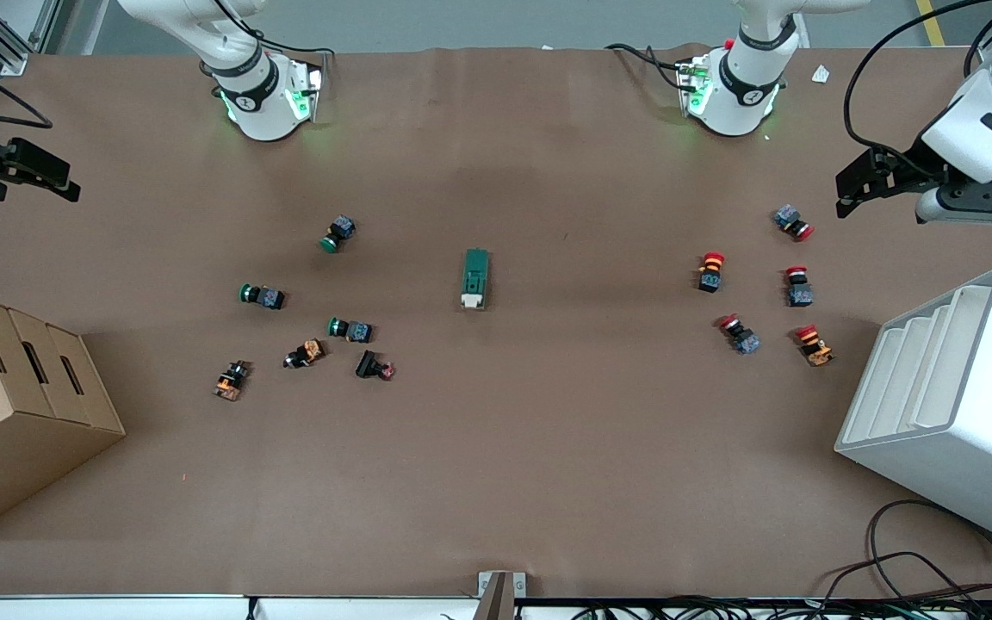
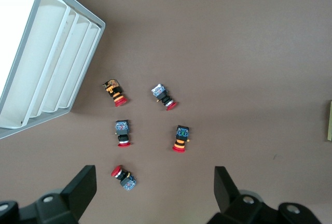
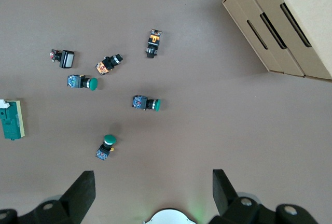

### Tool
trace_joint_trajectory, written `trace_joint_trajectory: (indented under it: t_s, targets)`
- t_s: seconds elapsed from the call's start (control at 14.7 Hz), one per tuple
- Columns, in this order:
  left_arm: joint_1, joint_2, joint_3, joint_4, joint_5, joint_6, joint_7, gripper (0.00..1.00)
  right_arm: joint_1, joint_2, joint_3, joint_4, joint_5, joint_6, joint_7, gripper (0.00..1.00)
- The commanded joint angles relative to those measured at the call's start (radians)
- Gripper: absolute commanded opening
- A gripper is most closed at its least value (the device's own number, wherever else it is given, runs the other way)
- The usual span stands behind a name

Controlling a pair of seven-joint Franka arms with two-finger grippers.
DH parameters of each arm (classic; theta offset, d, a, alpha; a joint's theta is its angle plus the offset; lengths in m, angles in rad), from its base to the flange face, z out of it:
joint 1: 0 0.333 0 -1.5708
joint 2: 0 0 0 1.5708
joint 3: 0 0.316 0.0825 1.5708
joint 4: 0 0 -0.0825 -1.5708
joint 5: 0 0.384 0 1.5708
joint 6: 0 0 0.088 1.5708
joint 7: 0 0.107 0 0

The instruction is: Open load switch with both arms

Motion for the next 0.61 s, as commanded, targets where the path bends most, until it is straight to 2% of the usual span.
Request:
trace_joint_trajectory:
  t_s: [0.0,0.34,0.54]
  targets:
    - [-0.001,0.010,0.001,0.029,0.000,-0.025,-0.007,1.00,0.019,-0.031,-0.012,-0.030,0.009,0.009,-0.003,1.00]
    - [-0.028,0.068,-0.011,0.109,0.002,-0.025,-0.005,1.00,0.019,-0.031,-0.012,-0.030,0.008,0.009,-0.003,1.00]
    - [-0.097,0.109,-0.071,0.109,-0.025,-0.014,-0.016,1.00,0.019,-0.031,-0.012,-0.030,0.008,0.009,-0.003,1.00]
